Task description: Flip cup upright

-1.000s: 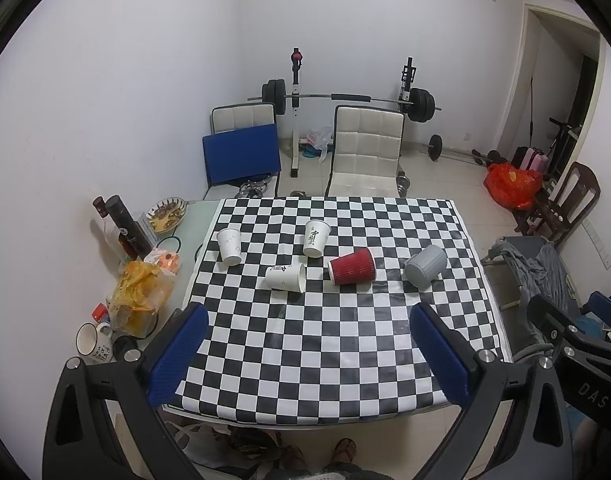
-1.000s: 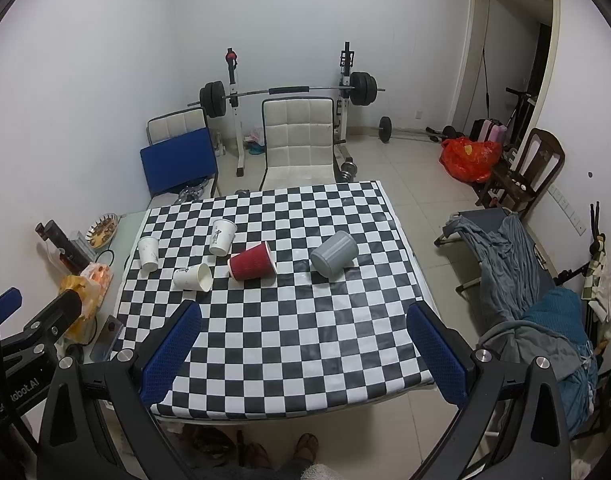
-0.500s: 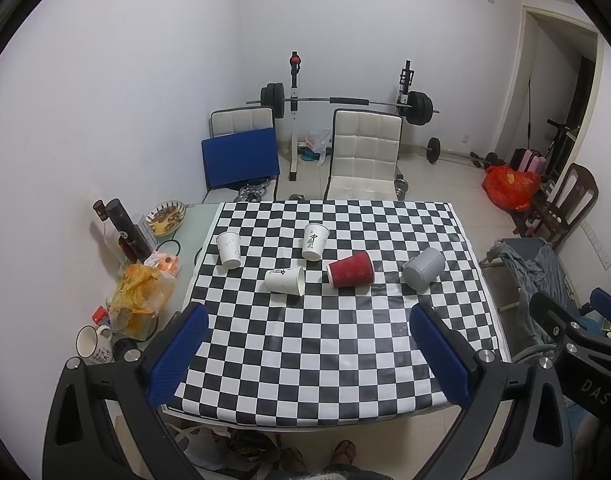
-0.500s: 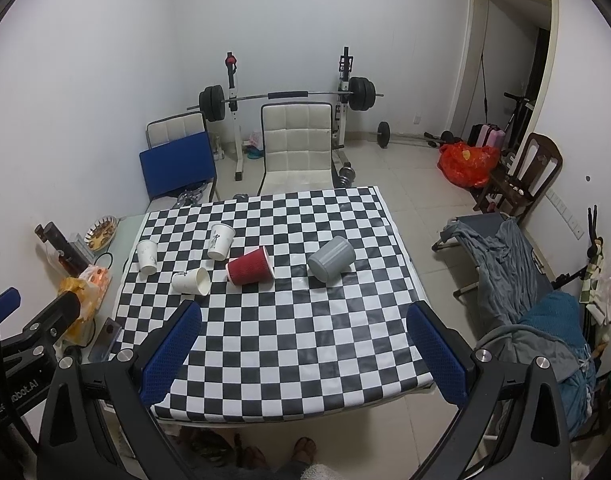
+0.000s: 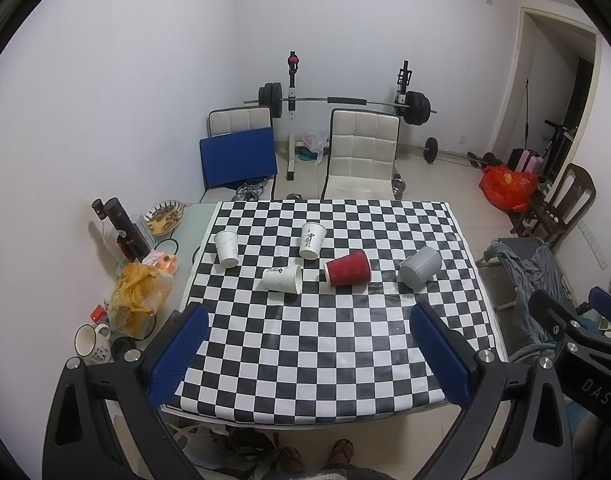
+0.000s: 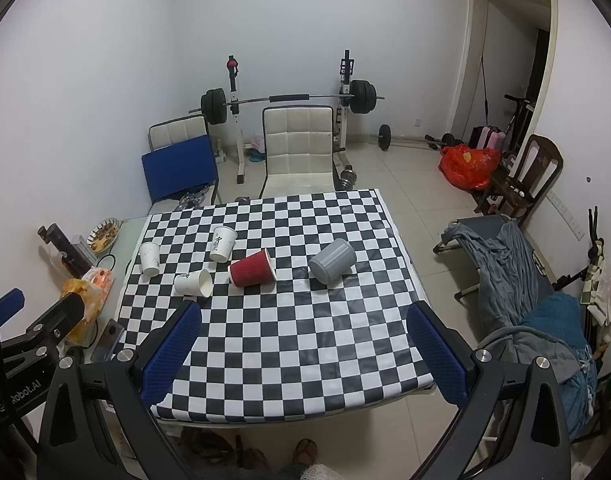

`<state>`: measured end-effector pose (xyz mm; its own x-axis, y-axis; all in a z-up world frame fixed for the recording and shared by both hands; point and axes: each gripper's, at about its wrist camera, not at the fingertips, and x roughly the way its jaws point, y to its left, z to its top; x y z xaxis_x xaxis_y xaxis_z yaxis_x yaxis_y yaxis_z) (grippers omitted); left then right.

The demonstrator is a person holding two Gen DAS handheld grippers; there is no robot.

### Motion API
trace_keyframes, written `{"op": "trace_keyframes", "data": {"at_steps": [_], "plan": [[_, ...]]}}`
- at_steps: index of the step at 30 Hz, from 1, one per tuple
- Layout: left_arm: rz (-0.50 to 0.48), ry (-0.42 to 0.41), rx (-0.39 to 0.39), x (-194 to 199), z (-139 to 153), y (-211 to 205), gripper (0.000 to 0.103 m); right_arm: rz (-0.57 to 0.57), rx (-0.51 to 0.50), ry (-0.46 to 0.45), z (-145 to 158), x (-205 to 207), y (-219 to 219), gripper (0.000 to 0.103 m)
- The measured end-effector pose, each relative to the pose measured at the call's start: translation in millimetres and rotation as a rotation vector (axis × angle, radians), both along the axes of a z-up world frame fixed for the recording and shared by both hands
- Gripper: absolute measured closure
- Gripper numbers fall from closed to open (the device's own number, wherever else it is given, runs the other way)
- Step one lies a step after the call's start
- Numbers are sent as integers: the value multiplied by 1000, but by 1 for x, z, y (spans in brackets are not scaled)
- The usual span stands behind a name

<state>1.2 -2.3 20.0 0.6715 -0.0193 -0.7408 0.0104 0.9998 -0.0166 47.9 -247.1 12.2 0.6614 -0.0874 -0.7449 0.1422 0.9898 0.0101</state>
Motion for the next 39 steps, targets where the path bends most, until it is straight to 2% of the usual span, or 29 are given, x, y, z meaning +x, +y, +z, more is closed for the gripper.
{"op": "trace_keyframes", "data": {"at_steps": [39], "plan": [[-14,-36,0,-9,17,-1,0,-1,2,-19,3,-10,-1,0]]}}
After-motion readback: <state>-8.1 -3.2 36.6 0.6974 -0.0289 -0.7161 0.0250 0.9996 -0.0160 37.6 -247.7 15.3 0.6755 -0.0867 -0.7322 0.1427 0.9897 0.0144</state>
